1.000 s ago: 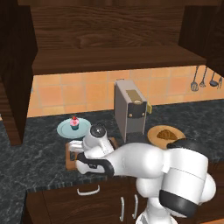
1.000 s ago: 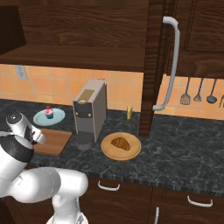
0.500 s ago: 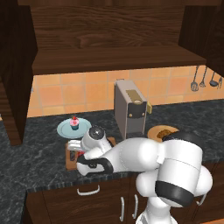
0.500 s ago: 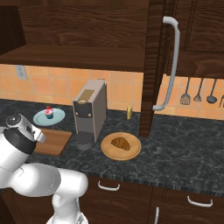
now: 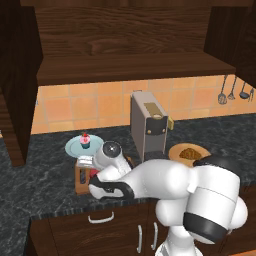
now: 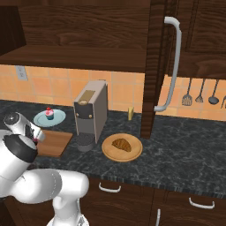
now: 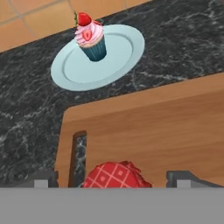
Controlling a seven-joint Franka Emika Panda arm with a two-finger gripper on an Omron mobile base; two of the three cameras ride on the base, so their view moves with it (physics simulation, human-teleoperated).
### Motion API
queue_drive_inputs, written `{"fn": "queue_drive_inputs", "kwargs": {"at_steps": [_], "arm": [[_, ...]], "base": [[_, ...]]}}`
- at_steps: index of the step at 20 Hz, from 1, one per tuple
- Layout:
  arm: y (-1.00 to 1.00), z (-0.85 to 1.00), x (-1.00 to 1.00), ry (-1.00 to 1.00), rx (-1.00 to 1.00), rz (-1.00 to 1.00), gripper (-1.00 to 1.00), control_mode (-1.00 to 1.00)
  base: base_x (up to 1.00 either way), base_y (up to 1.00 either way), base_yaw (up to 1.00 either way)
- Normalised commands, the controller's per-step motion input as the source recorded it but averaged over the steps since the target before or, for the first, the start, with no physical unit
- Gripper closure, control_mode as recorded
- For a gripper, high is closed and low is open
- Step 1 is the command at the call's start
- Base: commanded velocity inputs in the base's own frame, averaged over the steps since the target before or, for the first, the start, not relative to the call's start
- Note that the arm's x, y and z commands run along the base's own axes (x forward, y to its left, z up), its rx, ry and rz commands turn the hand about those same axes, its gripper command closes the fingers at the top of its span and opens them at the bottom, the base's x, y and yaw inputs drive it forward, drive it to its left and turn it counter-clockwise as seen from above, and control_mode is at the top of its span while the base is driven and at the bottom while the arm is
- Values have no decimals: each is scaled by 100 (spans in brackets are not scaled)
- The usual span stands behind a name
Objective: From the different types of pastries on the counter, select a croissant and place it on the cutting board. Then retrieve a jar of jam from the cabinet and place it alongside the croissant on the cutting board.
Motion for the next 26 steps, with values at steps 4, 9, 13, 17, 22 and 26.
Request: {"fn": "queue_drive_inputs", "kwargs": {"at_steps": [4,9,13,17,22,26], "arm": [[0,38,3,2,0,0,-100,-100],[-3,23,10,3,2,0,-100,-100],[-27,96,35,0,3,6,-100,-100],[-23,26,-1,-2,1,1,-100,-100],[-45,-37,-87,-3,-5,0,-100,-100],[-55,-31,-91,-2,-3,0,-100,-100]], "base": [[0,0,0],[0,0,0],[0,0,0],[0,0,0],[0,0,0],[0,0,0]]}}
